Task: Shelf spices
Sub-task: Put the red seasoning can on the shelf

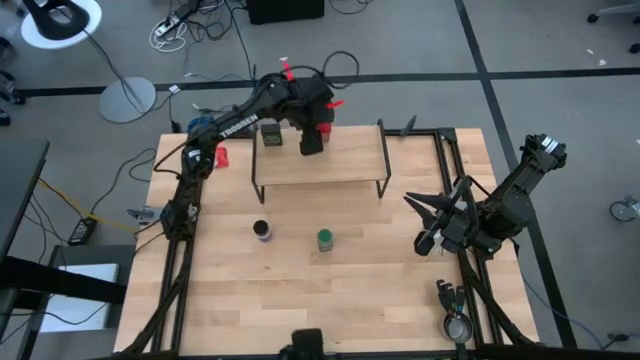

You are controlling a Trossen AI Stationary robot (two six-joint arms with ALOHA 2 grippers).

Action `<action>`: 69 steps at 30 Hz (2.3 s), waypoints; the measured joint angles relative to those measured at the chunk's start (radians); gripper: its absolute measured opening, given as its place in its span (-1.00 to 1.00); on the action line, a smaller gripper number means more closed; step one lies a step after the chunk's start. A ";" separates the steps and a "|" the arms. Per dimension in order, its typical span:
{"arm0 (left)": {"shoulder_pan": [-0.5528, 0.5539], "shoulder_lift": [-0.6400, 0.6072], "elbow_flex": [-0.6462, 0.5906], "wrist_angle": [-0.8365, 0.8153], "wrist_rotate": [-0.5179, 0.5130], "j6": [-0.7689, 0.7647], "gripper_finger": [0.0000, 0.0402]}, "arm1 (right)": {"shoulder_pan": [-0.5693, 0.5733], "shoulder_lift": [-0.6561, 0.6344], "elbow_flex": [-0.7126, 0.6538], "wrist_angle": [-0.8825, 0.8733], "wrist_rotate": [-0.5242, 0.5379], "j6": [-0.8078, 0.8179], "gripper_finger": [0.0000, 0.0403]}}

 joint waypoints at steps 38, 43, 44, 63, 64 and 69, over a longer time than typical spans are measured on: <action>-0.055 -0.129 -0.002 0.262 0.053 0.032 0.02 | 0.000 0.001 0.000 -0.016 0.011 0.011 -0.81; -0.073 -0.263 -0.002 0.289 0.023 -0.014 0.02 | 0.000 0.001 0.000 -0.016 0.011 0.012 -0.81; -0.072 -0.293 -0.002 0.288 0.015 -0.016 0.02 | 0.000 0.001 0.000 -0.016 0.011 0.012 -0.81; 0.005 -0.491 -0.308 0.118 0.026 0.036 0.02 | 0.000 0.001 0.000 -0.014 0.010 0.013 -0.81; 0.006 -0.491 -0.344 0.147 0.026 0.047 0.02 | 0.000 0.001 0.000 -0.015 0.010 0.018 -0.81; 0.032 -0.483 -0.460 0.222 0.088 0.068 0.02 | 0.000 0.001 0.000 -0.015 0.010 0.028 -0.81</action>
